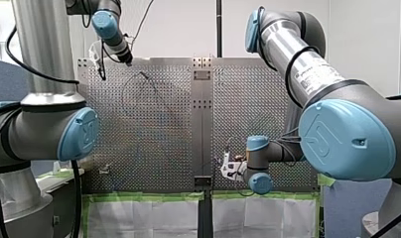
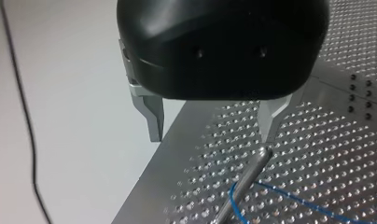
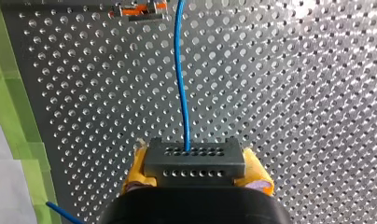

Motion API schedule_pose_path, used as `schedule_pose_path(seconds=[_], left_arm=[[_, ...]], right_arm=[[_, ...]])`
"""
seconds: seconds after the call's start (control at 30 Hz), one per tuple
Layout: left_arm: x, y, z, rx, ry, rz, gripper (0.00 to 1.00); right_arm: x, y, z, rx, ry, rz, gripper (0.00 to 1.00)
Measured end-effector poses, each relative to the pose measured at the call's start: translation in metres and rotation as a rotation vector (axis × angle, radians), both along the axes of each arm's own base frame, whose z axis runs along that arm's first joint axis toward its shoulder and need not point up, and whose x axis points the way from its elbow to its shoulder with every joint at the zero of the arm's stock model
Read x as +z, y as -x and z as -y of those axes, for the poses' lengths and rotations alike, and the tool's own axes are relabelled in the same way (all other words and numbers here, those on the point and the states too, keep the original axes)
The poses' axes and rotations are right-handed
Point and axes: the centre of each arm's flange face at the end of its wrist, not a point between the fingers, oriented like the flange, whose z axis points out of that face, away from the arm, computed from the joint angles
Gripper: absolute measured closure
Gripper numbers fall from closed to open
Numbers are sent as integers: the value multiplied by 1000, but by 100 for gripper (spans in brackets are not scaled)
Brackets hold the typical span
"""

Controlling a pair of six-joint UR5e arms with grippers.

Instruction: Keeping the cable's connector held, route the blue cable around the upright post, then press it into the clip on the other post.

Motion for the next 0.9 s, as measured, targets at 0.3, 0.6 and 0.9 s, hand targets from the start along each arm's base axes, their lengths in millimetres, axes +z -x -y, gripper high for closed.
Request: schedule_pose_path(seconds=[0.3,0.6,0.9], left_arm=[[-5,-12,27,-75,-73,-2,0],[-7,-11,35,-102,-148,-6,0],[-2,-12,29,-79,-229,-3,0]], right_arm=[[0,-4,-4,12,5,-11,100],[0,-5,-6,19,3,-15,100],[0,-7,-7,22,4,-14,100]])
